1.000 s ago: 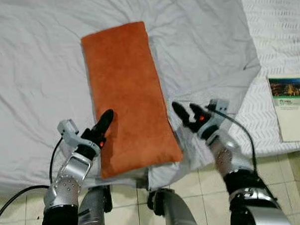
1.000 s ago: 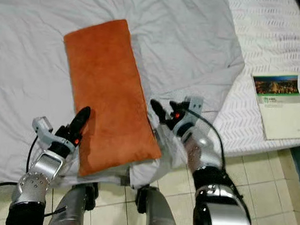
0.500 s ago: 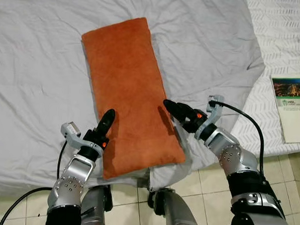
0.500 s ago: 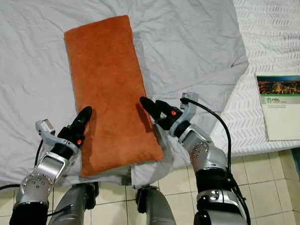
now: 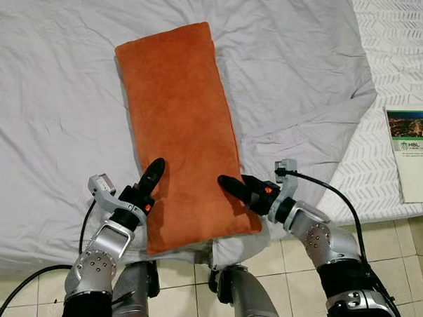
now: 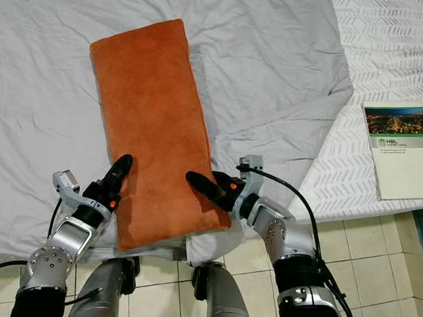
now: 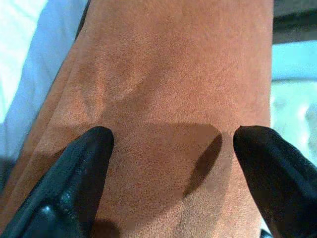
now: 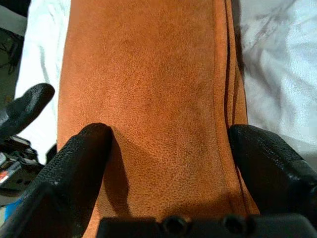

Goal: Clean up the room

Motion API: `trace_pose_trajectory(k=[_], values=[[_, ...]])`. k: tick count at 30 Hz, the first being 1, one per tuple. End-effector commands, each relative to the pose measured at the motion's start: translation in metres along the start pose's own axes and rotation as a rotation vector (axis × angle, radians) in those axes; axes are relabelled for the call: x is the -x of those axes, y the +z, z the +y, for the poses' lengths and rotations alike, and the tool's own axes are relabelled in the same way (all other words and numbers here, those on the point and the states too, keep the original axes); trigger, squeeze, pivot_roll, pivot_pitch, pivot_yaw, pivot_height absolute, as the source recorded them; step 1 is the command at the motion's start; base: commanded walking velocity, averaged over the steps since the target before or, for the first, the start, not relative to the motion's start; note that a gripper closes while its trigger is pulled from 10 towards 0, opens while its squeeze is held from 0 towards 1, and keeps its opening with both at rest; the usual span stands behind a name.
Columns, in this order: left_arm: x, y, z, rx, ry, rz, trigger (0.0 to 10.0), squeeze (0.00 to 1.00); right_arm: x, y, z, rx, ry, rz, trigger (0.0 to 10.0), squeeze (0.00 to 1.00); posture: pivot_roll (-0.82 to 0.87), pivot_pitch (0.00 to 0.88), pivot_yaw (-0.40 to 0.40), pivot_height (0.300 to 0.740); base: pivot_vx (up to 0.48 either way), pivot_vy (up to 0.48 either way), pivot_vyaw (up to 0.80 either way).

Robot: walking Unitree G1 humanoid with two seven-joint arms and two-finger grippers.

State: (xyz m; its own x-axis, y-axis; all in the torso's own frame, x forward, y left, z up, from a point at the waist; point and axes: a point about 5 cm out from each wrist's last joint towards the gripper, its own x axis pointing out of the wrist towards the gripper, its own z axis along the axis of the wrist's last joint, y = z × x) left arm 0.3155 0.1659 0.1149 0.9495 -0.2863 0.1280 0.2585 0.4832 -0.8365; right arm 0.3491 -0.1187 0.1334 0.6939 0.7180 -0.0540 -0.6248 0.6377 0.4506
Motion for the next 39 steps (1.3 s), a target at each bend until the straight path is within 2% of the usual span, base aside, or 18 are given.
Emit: trace_pose_trajectory(k=[1, 7, 12, 13, 21, 27, 30, 33, 34, 35, 39], values=[[0.012, -0.02, 0.01, 0.005, 0.066, 0.107, 10.0, 0.0, 0.005, -0.033, -0.005, -0.054, -0.04, 0.101, 10.0, 0.0, -0.07, 0.756, -0.196, 0.74, 0.0, 0.0, 0.0], [0.023, 0.008, 0.007, -0.053, 0.052, 0.064, 10.0, 0.0, 0.002, -0.036, -0.003, -0.055, -0.04, 0.1, 10.0, 0.0, -0.07, 0.755, -0.193, 0.74, 0.0, 0.0, 0.0], [0.036, -0.001, 0.024, -0.076, 0.16, 0.1, 10.0, 0.0, 0.001, -0.038, -0.002, -0.06, -0.045, 0.096, 10.0, 0.0, -0.07, 0.758, -0.191, 0.74, 0.0, 0.0, 0.0], [0.037, -0.003, 0.024, -0.077, 0.168, 0.103, 10.0, 1.0, 0.001, -0.038, -0.002, -0.06, -0.046, 0.095, 10.0, 0.0, -0.07, 0.758, -0.191, 0.74, 0.0, 0.0, 0.0], [0.037, -0.015, 0.02, -0.071, 0.146, 0.146, 10.0, 1.0, 0.0, -0.04, -0.002, -0.068, -0.054, 0.093, 10.0, 0.0, -0.07, 0.761, -0.192, 0.74, 0.0, 0.0, 0.0], [0.033, -0.013, 0.022, -0.076, 0.148, 0.107, 10.0, 1.0, 0.0, -0.04, -0.003, -0.068, -0.06, 0.091, 10.0, 0.0, -0.08, 0.763, -0.195, 0.74, 0.0, 0.0, 0.0], [0.029, -0.023, 0.025, -0.103, 0.151, 0.151, 10.0, 1.0, 0.001, -0.042, -0.003, -0.069, -0.062, 0.095, 10.0, 0.0, -0.08, 0.765, -0.196, 0.74, 0.0, 0.0, 0.0], [0.027, -0.031, 0.029, -0.095, 0.164, 0.178, 10.0, 1.0, 0.002, -0.043, -0.003, -0.07, -0.063, 0.099, 10.0, 0.0, -0.09, 0.765, -0.198, 0.74, 0.0, 0.0, 0.0], [0.027, -0.035, 0.033, -0.088, 0.178, 0.19, 10.0, 0.74, 0.002, -0.044, -0.003, -0.072, -0.064, 0.101, 10.0, 0.0, -0.09, 0.765, -0.198, 0.74, 0.0, 0.0, 0.0], [0.026, -0.04, 0.037, -0.075, 0.196, 0.198, 10.0, 0.0, 0.002, -0.046, -0.003, -0.076, -0.066, 0.104, 10.0, 0.0, -0.09, 0.765, -0.198, 0.74, 0.0, 0.0, 0.0], [0.022, -0.056, 0.047, -0.042, 0.248, 0.218, 10.0, 0.0, 0.001, -0.056, -0.003, -0.065, -0.085, 0.146, 10.0, 0.0, -0.09, 0.765, -0.198, 0.74, 0.0, 0.0, 0.0]])
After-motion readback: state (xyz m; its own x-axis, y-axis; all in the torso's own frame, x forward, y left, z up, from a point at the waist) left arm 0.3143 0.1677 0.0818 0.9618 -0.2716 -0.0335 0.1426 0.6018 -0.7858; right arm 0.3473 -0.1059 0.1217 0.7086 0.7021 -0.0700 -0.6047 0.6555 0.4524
